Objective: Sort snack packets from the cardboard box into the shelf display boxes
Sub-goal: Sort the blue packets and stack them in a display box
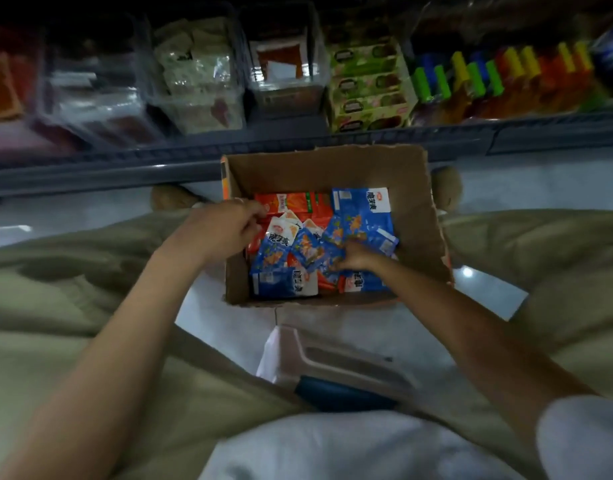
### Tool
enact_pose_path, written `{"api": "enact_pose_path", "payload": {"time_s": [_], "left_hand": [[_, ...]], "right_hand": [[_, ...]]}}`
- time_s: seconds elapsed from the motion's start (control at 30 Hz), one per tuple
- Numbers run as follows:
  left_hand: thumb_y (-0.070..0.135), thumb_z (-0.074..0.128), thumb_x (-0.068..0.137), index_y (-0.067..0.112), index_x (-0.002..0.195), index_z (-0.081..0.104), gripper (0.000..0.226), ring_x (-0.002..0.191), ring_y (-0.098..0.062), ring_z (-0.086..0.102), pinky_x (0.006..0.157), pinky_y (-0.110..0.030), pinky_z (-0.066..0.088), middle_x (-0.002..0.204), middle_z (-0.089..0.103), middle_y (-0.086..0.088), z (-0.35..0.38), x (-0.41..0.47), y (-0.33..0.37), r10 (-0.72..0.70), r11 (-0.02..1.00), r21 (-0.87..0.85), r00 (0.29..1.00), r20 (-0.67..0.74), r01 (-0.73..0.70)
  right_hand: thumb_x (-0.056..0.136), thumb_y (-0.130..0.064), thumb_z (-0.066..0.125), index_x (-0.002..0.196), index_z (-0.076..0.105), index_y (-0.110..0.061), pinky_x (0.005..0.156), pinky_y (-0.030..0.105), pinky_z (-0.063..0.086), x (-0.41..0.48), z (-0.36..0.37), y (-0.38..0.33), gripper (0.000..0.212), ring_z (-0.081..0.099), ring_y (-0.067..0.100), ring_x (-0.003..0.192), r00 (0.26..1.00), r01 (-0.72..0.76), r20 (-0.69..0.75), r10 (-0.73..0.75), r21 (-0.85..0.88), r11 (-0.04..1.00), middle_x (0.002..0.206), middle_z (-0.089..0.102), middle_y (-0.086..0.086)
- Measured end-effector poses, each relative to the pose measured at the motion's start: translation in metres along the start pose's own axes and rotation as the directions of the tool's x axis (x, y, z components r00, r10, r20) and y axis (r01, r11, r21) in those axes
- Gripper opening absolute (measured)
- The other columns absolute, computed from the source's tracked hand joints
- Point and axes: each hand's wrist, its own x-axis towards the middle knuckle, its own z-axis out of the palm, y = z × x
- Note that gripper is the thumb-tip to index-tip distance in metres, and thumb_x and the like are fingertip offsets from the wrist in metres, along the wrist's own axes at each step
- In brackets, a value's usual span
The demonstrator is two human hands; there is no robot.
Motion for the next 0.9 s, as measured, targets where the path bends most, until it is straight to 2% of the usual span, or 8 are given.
{"api": "enact_pose_path", "payload": {"time_s": [0.07,0.13,0.27,0.4,0.5,0.7,0.8,0.9], "left_hand": [[0.025,0.047,0.098,0.021,0.127,0.053,0.030,0.104,-0.021,0.058,0.083,-0.033,0.047,0.119,0.062,-0.003,-0.006,-0.001,-0.005,-0.016,0.999,-0.041,0.999,-0.035,0.015],[0.025,0.047,0.098,0.022,0.124,0.053,0.028,0.105,-0.021,0.058,0.086,-0.036,0.048,0.118,0.062,-0.003,-0.010,-0.001,-0.010,-0.018,0.997,-0.076,0.999,-0.045,0.015],[0.026,0.046,0.098,0.021,0.123,0.054,0.026,0.103,-0.021,0.059,0.085,-0.038,0.049,0.116,0.063,-0.002,-0.012,-0.003,-0.018,-0.020,0.996,-0.087,0.996,-0.088,0.012],[0.027,0.046,0.098,0.021,0.125,0.052,0.028,0.105,-0.019,0.058,0.083,-0.034,0.048,0.118,0.062,-0.001,-0.005,-0.001,-0.022,-0.042,0.995,-0.091,0.997,-0.064,0.036],[0.026,0.047,0.098,0.021,0.125,0.053,0.028,0.104,-0.019,0.058,0.082,-0.033,0.049,0.118,0.061,-0.001,0.002,0.001,-0.020,-0.065,0.983,-0.175,0.998,-0.012,0.062],[0.025,0.045,0.099,0.026,0.124,0.049,0.025,0.105,-0.020,0.060,0.090,-0.042,0.051,0.126,0.054,-0.005,0.026,0.005,-0.009,0.000,0.853,-0.502,0.963,0.269,0.140],[0.028,0.044,0.100,0.031,0.123,0.039,0.023,0.108,-0.026,0.058,0.096,-0.045,0.047,0.127,0.051,-0.007,0.033,0.006,-0.004,0.064,0.755,-0.627,0.930,0.361,0.192],[0.020,0.050,0.098,0.029,0.113,0.036,0.022,0.110,-0.021,0.052,0.097,-0.042,0.047,0.124,0.048,-0.003,0.035,0.008,0.004,0.014,0.487,-0.861,0.984,0.176,0.147]], "right_hand": [[0.082,-0.046,0.069,0.148,0.018,-0.006,0.091,0.041,0.042,0.005,0.013,-0.013,0.092,0.049,0.031,0.121,0.989,-0.094,-0.120,0.089,-0.036,0.995,0.146,0.037,0.013],[0.083,-0.049,0.066,0.148,0.014,-0.008,0.090,0.041,0.043,0.010,0.024,-0.026,0.093,0.049,0.032,0.123,0.965,-0.184,-0.209,0.161,-0.095,0.978,0.141,0.043,0.013],[0.089,-0.022,0.064,0.149,0.005,-0.008,0.076,0.038,0.047,0.019,0.035,-0.043,0.085,0.060,0.032,0.105,0.916,-0.275,-0.318,0.245,-0.053,0.960,0.123,0.059,0.016],[0.092,-0.002,0.052,0.151,0.002,-0.006,0.066,0.036,0.048,0.010,0.013,-0.053,0.077,0.061,0.027,0.082,0.943,-0.250,-0.165,0.289,0.223,0.942,0.118,0.059,0.020],[0.096,-0.005,0.045,0.137,0.038,0.004,0.072,0.035,0.053,-0.014,-0.023,-0.051,0.043,0.055,0.018,0.066,0.970,-0.243,0.046,0.239,0.245,0.939,0.090,0.060,0.013],[0.098,0.001,0.039,0.133,0.040,-0.005,0.049,0.021,0.052,-0.069,-0.075,-0.053,0.036,0.060,0.010,0.044,0.985,-0.169,0.120,0.126,0.482,0.860,0.097,0.062,0.015],[0.097,-0.003,0.046,0.130,0.045,-0.011,0.053,0.021,0.056,-0.083,-0.088,-0.067,0.034,0.066,0.017,0.068,0.996,0.020,0.048,-0.072,0.682,0.731,0.107,0.062,0.008],[0.094,-0.006,0.051,0.124,0.051,-0.016,0.065,0.027,0.057,-0.091,-0.083,-0.090,0.031,0.068,0.017,0.081,0.944,0.199,0.027,-0.329,0.749,0.632,0.100,0.068,0.003]]}}
